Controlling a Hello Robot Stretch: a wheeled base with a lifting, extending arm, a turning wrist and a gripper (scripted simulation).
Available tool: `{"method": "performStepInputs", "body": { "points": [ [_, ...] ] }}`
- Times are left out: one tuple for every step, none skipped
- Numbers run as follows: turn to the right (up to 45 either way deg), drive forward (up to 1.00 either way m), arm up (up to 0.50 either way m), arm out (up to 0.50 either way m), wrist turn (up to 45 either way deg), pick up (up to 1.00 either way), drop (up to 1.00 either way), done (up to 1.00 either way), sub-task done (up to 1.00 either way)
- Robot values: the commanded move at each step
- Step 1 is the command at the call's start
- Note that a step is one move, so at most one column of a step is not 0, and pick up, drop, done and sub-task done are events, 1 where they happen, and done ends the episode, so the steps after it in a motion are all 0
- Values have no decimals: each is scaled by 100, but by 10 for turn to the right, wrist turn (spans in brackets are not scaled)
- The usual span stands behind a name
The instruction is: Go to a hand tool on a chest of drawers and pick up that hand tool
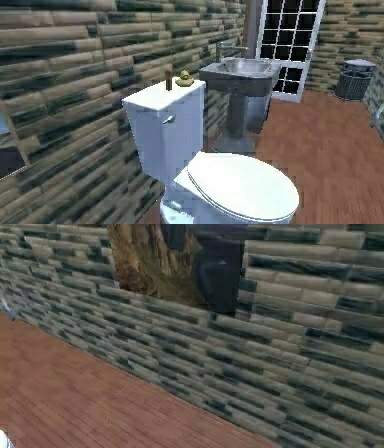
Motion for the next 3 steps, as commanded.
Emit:
{"method": "performStepInputs", "body": {
  "points": [
    [450, 0, 0, 0, 0, 0, 0, 0, 0],
    [90, 0, 0, 0, 0, 0, 0, 0, 0],
    [0, 65, 0, 0, 0, 0, 0, 0, 0]
  ]
}}
